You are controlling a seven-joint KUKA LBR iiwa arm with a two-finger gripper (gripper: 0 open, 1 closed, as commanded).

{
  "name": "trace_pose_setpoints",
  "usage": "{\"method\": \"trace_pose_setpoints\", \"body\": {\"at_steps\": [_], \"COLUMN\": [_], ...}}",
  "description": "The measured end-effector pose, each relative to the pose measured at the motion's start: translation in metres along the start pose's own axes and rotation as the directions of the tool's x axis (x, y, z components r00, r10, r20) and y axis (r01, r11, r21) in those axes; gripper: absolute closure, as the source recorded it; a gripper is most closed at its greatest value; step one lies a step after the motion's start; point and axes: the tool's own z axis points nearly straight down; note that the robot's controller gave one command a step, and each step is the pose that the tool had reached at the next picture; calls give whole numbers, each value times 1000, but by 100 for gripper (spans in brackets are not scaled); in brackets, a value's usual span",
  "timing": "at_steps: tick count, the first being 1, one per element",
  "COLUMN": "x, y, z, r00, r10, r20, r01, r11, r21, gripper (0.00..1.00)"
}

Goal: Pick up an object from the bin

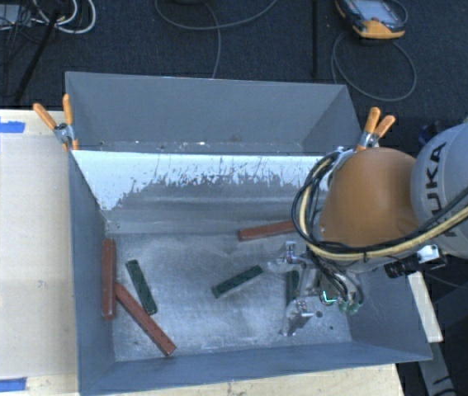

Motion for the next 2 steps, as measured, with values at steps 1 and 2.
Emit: {"method": "trace_pose_setpoints", "body": {"at_steps": [1, 2], "x": [-2, -86], "y": [0, 54], "z": [-3, 76], "r00": [1000, 1000], "r10": [0, -29], "r20": [8, 12], "r01": [0, 29], "r11": [1000, 1000], "r21": [0, -1], "gripper": [0, 100]}}
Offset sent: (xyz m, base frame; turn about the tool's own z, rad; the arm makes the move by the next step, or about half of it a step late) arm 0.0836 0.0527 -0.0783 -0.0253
